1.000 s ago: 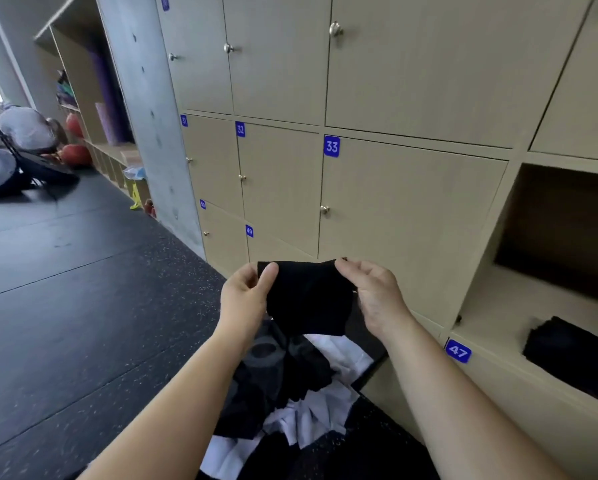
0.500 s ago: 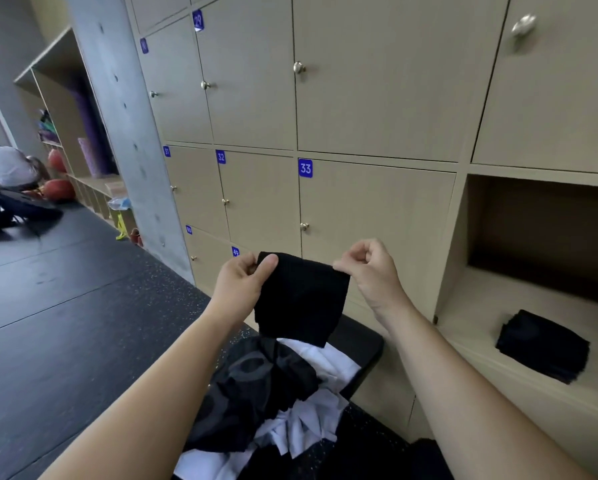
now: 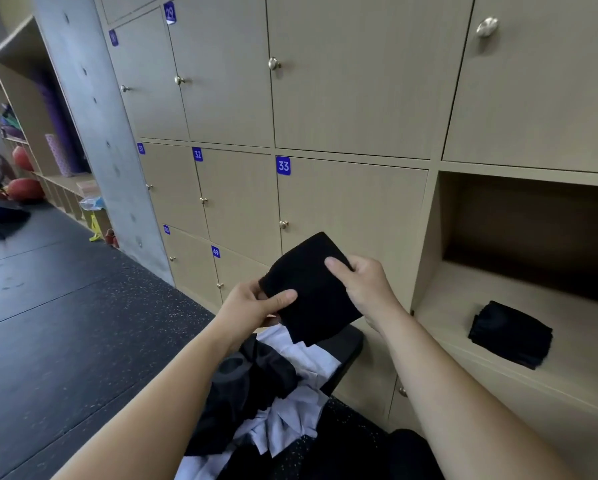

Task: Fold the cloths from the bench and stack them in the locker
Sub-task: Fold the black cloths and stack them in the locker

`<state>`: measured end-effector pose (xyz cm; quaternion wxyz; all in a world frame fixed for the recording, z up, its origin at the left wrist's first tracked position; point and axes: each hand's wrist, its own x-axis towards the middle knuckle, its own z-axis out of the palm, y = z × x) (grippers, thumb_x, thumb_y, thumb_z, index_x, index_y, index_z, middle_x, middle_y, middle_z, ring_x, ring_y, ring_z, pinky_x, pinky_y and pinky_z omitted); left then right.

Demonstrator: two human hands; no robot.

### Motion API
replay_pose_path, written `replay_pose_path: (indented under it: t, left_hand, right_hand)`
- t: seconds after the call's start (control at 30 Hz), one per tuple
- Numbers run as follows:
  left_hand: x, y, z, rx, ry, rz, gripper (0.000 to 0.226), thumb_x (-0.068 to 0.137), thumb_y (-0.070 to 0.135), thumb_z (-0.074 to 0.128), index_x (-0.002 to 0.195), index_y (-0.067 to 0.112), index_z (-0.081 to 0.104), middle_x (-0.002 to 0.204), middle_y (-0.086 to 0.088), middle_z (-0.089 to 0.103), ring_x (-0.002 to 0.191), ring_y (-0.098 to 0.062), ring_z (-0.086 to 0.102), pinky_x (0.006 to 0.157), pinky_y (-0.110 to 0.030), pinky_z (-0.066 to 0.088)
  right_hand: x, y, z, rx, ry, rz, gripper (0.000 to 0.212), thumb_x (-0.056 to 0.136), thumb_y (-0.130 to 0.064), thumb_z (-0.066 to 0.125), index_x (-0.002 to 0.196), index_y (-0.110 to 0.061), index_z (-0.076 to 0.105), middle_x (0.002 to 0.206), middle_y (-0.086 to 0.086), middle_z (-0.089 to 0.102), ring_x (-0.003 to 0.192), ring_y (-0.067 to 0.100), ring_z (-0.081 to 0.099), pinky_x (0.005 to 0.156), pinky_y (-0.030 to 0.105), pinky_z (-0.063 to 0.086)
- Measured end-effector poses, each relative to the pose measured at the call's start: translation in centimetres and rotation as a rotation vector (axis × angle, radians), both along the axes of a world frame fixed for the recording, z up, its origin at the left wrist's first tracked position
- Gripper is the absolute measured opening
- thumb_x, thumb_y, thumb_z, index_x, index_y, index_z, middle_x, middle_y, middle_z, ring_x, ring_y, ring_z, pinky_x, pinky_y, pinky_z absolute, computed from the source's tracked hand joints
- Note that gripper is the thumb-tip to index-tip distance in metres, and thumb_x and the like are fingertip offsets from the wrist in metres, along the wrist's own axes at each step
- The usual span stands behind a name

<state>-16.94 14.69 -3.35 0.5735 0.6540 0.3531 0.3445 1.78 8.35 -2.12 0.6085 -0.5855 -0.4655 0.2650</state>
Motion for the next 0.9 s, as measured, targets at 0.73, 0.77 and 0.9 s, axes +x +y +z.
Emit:
replay_pose_path:
  t: [0.73, 0.77, 0.9]
  left_hand:
    - [14.6, -3.5, -3.9, 0.148, 0.224, 0.026, 0.058, 0.100, 0.051, 0.033, 0.096, 0.001, 0.061, 0.094, -0.019, 0.068, 0.093, -0.033, 0.064, 0.087, -0.048, 0.051]
    - [15.7, -3.9, -4.2, 0.134, 0.234, -0.010, 0.056, 0.102, 0.047, 0.032, 0.096, 0.000, 0.061, 0.093, -0.018, 0.067, 0.091, -0.033, 0.063, 0.085, -0.046, 0.050]
    - [20.6, -5.6, -5.2, 0.033, 0.241, -0.120, 0.039, 0.104, 0.027, 0.034, 0.102, 0.001, 0.063, 0.104, -0.020, 0.067, 0.100, -0.034, 0.063, 0.087, -0.043, 0.050]
  right_hand:
    - [9.3, -7.1, -6.3, -0.163, -0.221, -0.533, 0.043, 0.097, -0.029, 0.053, 0.062, -0.013, 0.033, 0.060, 0.000, 0.035, 0.055, 0.013, 0.033, 0.051, 0.029, 0.024]
    - [10.1, -7.9, -6.6, -0.177, -0.209, -0.564, 0.045, 0.096, -0.029, 0.054, 0.062, -0.013, 0.030, 0.060, 0.000, 0.032, 0.055, 0.014, 0.030, 0.051, 0.030, 0.023]
    - [14.0, -11.2, -7.9, -0.230, -0.110, -0.625, 0.040, 0.089, -0.027, 0.058, 0.062, -0.005, 0.038, 0.060, 0.006, 0.037, 0.057, 0.017, 0.034, 0.054, 0.032, 0.027]
